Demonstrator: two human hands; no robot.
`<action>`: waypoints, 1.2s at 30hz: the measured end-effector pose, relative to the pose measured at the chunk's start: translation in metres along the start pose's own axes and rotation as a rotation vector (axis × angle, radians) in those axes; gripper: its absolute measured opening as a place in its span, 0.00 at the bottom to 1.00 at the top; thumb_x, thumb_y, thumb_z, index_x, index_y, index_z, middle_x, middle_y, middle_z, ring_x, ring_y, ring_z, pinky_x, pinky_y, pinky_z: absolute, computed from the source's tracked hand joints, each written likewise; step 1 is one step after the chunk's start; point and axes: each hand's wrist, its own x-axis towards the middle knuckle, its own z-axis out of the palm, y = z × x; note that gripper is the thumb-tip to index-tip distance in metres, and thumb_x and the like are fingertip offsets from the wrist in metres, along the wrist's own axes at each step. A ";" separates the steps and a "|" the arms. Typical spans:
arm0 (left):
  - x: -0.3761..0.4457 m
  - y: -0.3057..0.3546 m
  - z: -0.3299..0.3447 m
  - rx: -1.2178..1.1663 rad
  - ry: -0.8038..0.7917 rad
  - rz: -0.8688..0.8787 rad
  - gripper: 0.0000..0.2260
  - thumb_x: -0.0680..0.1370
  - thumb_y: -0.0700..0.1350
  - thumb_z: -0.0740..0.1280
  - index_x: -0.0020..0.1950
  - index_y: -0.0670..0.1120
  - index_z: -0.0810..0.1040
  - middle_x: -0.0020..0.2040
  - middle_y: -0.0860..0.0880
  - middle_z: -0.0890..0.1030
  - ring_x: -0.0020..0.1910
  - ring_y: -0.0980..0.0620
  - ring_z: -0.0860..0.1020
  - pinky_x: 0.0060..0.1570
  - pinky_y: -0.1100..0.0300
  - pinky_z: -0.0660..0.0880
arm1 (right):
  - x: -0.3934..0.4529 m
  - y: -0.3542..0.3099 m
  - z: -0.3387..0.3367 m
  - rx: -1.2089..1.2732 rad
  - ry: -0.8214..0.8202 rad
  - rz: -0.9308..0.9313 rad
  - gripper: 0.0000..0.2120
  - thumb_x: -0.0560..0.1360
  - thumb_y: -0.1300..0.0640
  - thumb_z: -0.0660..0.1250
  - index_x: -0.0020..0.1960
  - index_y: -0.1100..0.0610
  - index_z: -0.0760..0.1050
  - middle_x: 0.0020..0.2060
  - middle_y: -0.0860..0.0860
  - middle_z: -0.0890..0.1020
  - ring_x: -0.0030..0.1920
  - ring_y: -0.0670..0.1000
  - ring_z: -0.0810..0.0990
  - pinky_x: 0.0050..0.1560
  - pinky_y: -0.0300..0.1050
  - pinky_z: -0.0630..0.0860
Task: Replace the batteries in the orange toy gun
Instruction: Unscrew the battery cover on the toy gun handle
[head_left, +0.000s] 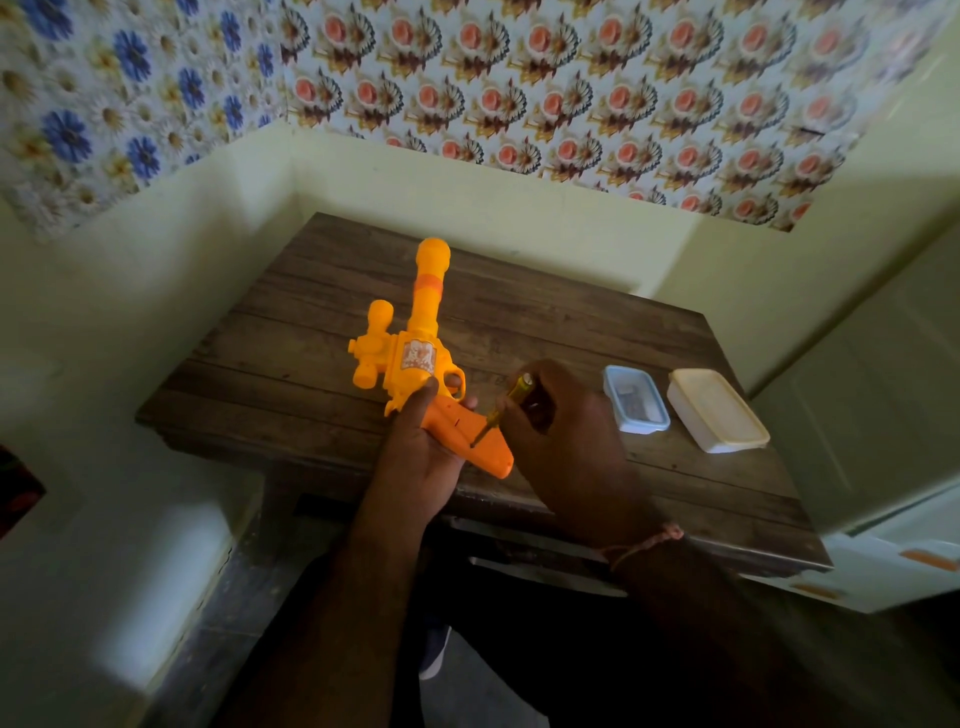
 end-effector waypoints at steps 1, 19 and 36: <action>0.000 0.000 0.000 0.001 0.011 -0.001 0.32 0.74 0.49 0.71 0.76 0.50 0.64 0.57 0.45 0.76 0.50 0.46 0.78 0.61 0.39 0.72 | 0.003 -0.002 -0.005 -0.044 -0.050 0.020 0.03 0.73 0.56 0.68 0.43 0.54 0.74 0.34 0.46 0.79 0.35 0.43 0.78 0.37 0.44 0.78; -0.009 0.002 0.008 0.035 -0.017 0.038 0.21 0.79 0.46 0.65 0.71 0.52 0.69 0.52 0.48 0.80 0.49 0.48 0.79 0.56 0.45 0.76 | 0.058 -0.017 -0.026 -0.527 -0.671 -0.133 0.05 0.72 0.56 0.70 0.48 0.50 0.78 0.48 0.46 0.77 0.47 0.45 0.75 0.44 0.37 0.71; -0.009 0.002 0.010 0.018 -0.001 0.055 0.20 0.81 0.45 0.62 0.73 0.51 0.67 0.51 0.48 0.80 0.47 0.48 0.78 0.43 0.51 0.80 | 0.059 -0.017 -0.021 -0.495 -0.615 -0.125 0.10 0.71 0.58 0.69 0.51 0.53 0.77 0.46 0.46 0.75 0.46 0.46 0.73 0.44 0.39 0.68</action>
